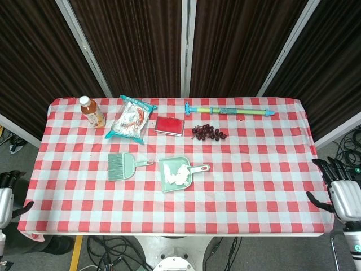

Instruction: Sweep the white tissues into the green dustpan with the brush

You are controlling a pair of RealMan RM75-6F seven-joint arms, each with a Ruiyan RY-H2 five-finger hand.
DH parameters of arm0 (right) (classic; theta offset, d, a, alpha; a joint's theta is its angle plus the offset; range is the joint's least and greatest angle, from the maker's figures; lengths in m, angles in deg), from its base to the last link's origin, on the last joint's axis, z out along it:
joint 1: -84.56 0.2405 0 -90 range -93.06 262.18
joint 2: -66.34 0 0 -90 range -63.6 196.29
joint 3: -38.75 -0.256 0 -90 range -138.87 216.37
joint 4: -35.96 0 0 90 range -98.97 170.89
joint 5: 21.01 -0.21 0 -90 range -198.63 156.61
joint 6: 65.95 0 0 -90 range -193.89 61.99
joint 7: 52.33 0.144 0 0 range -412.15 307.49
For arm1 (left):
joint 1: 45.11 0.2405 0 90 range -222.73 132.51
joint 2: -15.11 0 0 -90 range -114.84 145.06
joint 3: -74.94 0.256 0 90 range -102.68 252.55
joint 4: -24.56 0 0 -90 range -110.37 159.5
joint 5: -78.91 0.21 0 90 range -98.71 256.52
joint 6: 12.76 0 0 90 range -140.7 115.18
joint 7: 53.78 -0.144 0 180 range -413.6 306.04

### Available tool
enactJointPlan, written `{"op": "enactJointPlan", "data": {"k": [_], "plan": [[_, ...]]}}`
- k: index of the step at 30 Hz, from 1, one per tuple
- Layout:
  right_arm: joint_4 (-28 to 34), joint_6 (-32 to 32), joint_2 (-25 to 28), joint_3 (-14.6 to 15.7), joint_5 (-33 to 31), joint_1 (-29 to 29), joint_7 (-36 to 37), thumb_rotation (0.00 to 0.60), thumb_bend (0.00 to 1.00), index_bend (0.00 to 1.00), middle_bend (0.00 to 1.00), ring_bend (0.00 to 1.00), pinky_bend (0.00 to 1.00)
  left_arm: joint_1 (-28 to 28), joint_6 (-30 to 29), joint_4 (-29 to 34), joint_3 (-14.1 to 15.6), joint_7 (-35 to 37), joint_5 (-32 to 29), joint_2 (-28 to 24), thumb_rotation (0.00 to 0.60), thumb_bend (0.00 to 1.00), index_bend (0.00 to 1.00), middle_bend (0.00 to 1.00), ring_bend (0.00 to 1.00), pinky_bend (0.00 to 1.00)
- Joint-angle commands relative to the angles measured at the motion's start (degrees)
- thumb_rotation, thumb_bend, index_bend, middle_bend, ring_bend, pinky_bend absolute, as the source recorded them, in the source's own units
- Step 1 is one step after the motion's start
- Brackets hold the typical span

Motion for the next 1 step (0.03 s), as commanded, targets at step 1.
{"op": "enactJointPlan", "data": {"k": [1], "plan": [[0.3, -1.3, 0.0, 0.4, 0.6, -1.6, 0.2, 0.600, 0.18, 0.11, 0.14, 0.00, 0.00, 0.9, -0.2, 1.0, 0.4, 0.5, 0.8, -0.1, 0.600, 0.12, 0.22, 0.19, 0.17, 0.19]]}}
